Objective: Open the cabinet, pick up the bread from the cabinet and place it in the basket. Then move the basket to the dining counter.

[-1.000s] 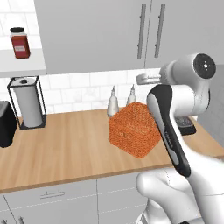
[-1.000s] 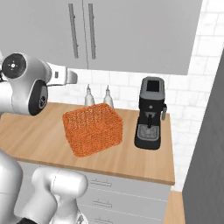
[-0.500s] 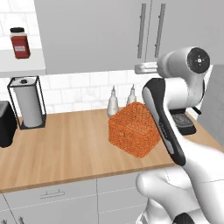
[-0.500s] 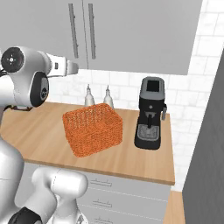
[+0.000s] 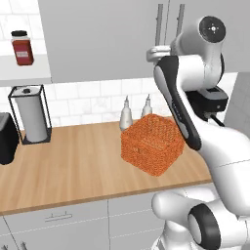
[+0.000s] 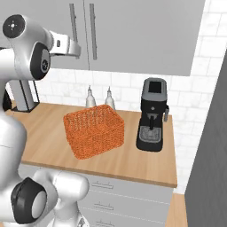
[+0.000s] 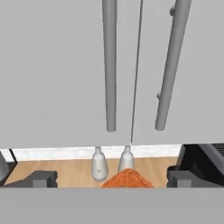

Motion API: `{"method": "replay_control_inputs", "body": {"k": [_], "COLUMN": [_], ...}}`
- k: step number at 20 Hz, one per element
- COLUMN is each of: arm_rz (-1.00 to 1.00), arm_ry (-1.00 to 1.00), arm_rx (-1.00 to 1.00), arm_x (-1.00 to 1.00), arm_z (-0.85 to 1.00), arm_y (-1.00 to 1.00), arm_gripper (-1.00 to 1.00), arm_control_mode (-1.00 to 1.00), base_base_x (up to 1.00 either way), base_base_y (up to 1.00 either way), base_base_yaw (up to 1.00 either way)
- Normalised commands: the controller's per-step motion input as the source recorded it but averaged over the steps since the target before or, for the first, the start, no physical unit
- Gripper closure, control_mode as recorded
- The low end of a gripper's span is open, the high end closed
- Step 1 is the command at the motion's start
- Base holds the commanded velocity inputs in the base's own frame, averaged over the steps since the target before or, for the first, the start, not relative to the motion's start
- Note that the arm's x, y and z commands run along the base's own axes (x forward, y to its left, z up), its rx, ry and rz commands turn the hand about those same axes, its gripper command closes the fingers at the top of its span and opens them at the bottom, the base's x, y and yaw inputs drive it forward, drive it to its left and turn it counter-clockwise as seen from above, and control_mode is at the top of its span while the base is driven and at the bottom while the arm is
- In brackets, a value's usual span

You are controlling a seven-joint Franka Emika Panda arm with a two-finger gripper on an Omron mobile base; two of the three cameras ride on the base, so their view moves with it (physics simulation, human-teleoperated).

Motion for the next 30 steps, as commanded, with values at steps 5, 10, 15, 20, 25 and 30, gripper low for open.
{"method": "replay_control_inputs", "body": {"k": [5, 10, 15, 20, 25, 30], "arm_rz": [0.00, 0.00, 0.00, 0.00, 0.00, 0.00], "arm_ry": [-0.03, -0.10, -0.08, 0.00, 0.00, -0.01], "arm_rx": [0.00, 0.00, 0.00, 0.00, 0.00, 0.01], "arm_x": [0.32, 0.41, 0.38, 0.37, 0.31, 0.32], "arm_z": [-0.01, -0.05, 0.00, 0.00, 0.00, 0.00], "arm_y": [0.00, 0.00, 0.00, 0.00, 0.00, 0.00], "arm_gripper": [-1.00, -1.00, -1.00, -1.00, -1.00, -1.00], "arm_control_mode": [-1.00, -1.00, -1.00, -1.00, -1.00, -1.00], "base_base_x": [0.00, 0.00, 0.00, 0.00, 0.00, 0.00], "base_base_y": [0.00, 0.00, 0.00, 0.00, 0.00, 0.00], "base_base_yaw": [0.00, 0.00, 0.00, 0.00, 0.00, 0.00]}}
